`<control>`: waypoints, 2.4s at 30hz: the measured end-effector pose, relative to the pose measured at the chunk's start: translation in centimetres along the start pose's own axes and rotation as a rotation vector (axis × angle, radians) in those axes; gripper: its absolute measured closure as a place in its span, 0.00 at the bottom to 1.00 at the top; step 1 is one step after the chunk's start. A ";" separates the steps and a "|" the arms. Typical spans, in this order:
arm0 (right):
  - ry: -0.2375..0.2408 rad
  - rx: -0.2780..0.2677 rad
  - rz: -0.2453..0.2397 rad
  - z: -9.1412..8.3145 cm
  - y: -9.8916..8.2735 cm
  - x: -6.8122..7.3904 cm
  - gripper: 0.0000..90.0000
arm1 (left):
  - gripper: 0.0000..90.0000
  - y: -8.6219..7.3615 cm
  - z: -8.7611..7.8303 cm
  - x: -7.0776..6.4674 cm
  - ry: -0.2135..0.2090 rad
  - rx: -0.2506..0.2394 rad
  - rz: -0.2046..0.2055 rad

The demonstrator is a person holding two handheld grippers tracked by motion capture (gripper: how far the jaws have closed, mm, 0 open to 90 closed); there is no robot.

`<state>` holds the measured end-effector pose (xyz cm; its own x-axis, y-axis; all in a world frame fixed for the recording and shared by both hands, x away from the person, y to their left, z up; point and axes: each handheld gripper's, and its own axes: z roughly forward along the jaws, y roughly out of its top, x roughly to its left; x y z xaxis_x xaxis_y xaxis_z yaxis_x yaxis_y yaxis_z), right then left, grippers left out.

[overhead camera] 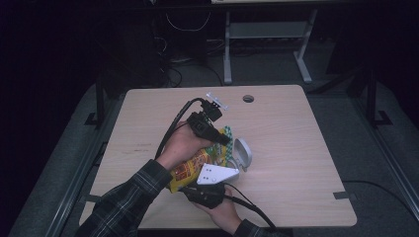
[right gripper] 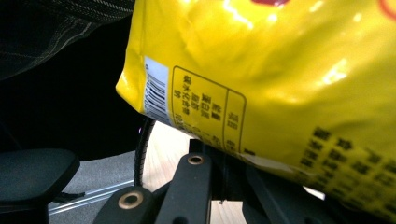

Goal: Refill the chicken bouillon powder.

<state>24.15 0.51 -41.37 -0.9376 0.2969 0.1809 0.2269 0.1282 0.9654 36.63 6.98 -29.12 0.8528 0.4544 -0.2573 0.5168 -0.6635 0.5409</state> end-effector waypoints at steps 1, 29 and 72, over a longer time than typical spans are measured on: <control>0.000 0.000 0.000 0.0 0.0 0.0 1.00 | 1.00 0.0 0.0 0.0 0.000 -0.001 0.000; 0.003 -0.002 0.000 0.0 0.0 0.1 1.00 | 1.00 0.0 0.0 -0.1 0.005 0.002 0.001; 0.009 -0.012 -0.001 0.0 0.1 0.2 1.00 | 1.00 0.2 0.2 -0.4 0.017 0.017 -0.005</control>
<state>24.02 0.60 -41.27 -0.9402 0.2884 0.1812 0.2223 0.1168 0.9680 36.45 6.53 -29.10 0.8491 0.4674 -0.2460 0.5220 -0.6711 0.5264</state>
